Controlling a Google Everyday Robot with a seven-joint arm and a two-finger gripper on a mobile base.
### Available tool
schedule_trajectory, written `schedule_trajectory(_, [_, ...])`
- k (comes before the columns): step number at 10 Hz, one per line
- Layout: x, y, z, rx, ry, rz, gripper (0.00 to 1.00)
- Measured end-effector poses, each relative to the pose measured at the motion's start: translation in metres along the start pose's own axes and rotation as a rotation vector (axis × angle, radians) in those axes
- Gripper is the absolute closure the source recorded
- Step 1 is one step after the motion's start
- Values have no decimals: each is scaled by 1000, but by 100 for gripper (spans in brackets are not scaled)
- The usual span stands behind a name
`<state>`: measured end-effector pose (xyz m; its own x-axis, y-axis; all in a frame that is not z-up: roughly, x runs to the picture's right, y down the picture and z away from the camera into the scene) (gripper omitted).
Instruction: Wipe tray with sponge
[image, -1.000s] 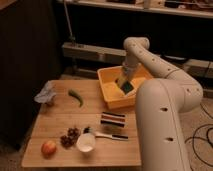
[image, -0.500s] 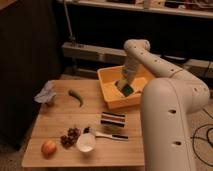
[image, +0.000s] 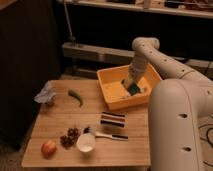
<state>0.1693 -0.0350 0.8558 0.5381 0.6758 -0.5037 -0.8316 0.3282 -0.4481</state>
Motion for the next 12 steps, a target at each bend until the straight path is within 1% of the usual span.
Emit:
schedule_trajectory(2, [-9, -18, -17, 17, -28, 31, 100])
schedule_trajectory(5, [-22, -46, -38, 56, -48, 59, 100])
schedule_trajectory(6, [-27, -51, -41, 65, -49, 62, 100])
schedule_trajectory(8, [-37, -57, -40, 69, -47, 65, 100])
schedule_trajectory(12, [-39, -59, -40, 72, -47, 66, 100])
